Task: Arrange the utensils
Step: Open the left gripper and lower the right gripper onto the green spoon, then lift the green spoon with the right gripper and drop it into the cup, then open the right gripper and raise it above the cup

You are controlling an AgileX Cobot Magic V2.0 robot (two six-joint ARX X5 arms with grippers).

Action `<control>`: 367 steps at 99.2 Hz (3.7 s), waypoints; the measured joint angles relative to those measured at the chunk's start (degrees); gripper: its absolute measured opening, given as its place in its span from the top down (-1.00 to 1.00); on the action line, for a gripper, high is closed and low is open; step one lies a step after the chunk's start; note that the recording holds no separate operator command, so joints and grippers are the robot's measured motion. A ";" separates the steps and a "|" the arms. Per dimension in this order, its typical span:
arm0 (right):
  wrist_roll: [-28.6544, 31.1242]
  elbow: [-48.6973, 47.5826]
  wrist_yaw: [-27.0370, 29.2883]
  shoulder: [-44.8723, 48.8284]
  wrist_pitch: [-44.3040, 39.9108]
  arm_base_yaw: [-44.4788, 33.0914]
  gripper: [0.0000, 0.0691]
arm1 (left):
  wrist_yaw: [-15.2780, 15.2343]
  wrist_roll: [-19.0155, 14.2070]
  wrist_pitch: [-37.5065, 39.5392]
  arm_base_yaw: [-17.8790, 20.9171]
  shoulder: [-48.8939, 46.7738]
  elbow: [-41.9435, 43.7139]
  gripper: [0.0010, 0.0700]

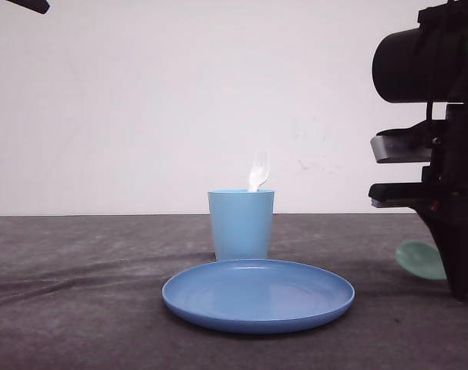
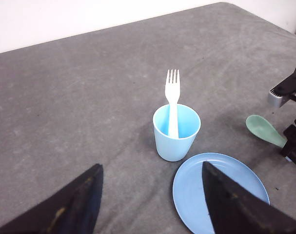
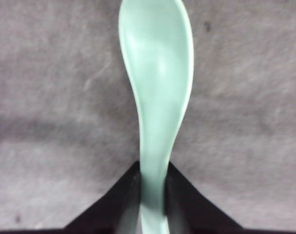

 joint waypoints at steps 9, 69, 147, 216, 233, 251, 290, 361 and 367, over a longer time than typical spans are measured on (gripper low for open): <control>0.04 0.00 0.48 -2.84 0.81 0.20 0.81 | 0.00 -0.02 0.02 0.00 -0.09 0.00 -0.10; -4.94 12.37 1.03 -9.81 27.04 13.03 0.93 | 0.00 -0.66 -0.46 0.00 -0.07 0.00 -0.10; -7.67 13.94 1.57 10.38 45.24 15.69 0.93 | 0.00 -0.85 -4.57 0.00 -0.04 0.00 -0.10; -7.69 13.94 3.06 14.14 46.12 15.69 0.92 | 0.00 -0.85 -5.81 -0.02 -0.04 0.00 -0.10; -7.69 13.94 3.08 14.14 45.38 15.69 0.38 | 0.00 -0.85 -5.86 -0.02 -0.04 0.00 -0.10; -7.67 13.94 3.08 14.14 44.92 15.69 -0.03 | 0.00 -0.85 -5.95 -0.02 -0.04 0.00 -0.10; -7.93 13.92 3.02 10.03 41.22 16.87 -0.06 | 0.00 -0.85 -5.95 -0.02 -0.04 0.00 -0.10; -9.84 13.94 3.61 -15.74 12.92 20.57 -0.97 | 0.00 -0.85 -5.97 -0.02 -0.04 0.00 -0.10; -8.92 13.94 4.66 -15.04 10.49 20.63 -0.97 | 0.00 -0.85 -5.95 -0.02 -0.04 0.00 -0.10</control>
